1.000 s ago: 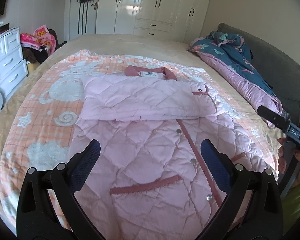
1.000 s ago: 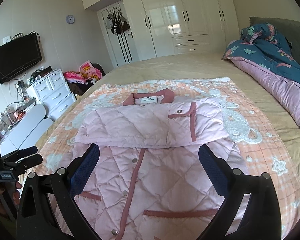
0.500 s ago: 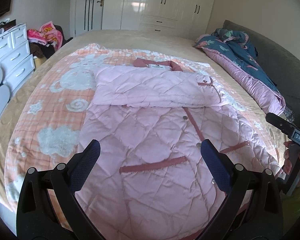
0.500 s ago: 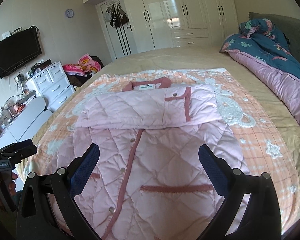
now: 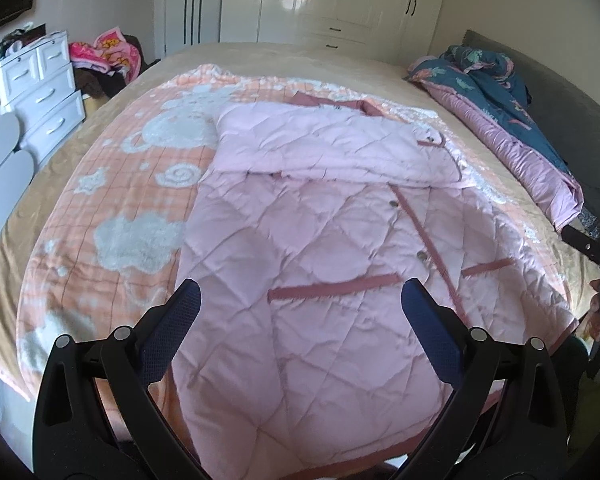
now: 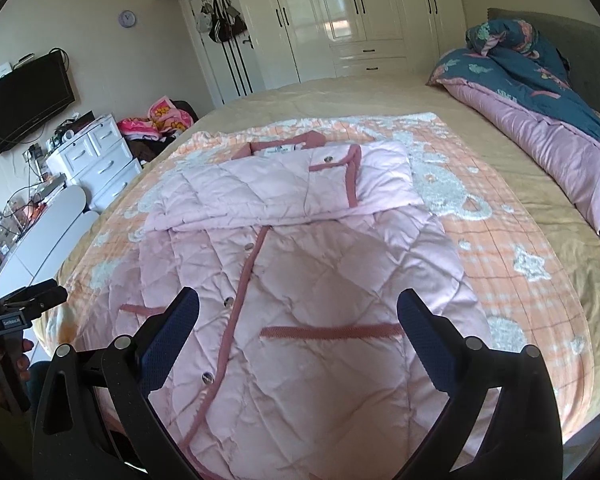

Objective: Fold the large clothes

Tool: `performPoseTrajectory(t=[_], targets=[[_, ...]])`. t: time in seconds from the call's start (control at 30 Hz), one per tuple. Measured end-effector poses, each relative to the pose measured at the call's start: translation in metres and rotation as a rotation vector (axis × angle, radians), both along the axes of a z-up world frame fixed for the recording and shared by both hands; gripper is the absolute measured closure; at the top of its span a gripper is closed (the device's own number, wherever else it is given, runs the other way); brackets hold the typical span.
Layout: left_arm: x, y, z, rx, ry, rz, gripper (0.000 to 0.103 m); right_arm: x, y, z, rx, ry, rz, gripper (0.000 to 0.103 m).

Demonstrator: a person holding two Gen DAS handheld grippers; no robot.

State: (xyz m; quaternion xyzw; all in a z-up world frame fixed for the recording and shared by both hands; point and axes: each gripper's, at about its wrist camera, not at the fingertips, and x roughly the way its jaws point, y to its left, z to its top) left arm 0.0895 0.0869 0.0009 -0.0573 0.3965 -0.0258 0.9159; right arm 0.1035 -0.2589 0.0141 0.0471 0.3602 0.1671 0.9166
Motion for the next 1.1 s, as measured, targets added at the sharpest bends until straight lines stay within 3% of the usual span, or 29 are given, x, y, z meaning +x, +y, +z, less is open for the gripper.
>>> performPoseTrajectory(t=[0.6, 0.9, 1.03, 1.1], targets=[[-0.031, 0.046, -0.038, -0.048, 0.089, 0.09, 0.009, -0.016, -0.019, -0.006, 0.018, 0.023, -0.013, 0.004], [-0.05, 0.063, -0.062, -0.154, 0.137, 0.089, 0.01, -0.025, -0.028, -0.009, 0.013, 0.026, -0.029, 0.004], [-0.058, 0.061, -0.07, -0.2, 0.152, 0.051, 0.02, -0.028, -0.036, -0.011, 0.014, 0.032, -0.047, 0.004], [-0.06, 0.059, -0.075, -0.203, 0.164, 0.045, 0.034, -0.029, -0.038, -0.012, 0.009, 0.036, -0.045, 0.004]])
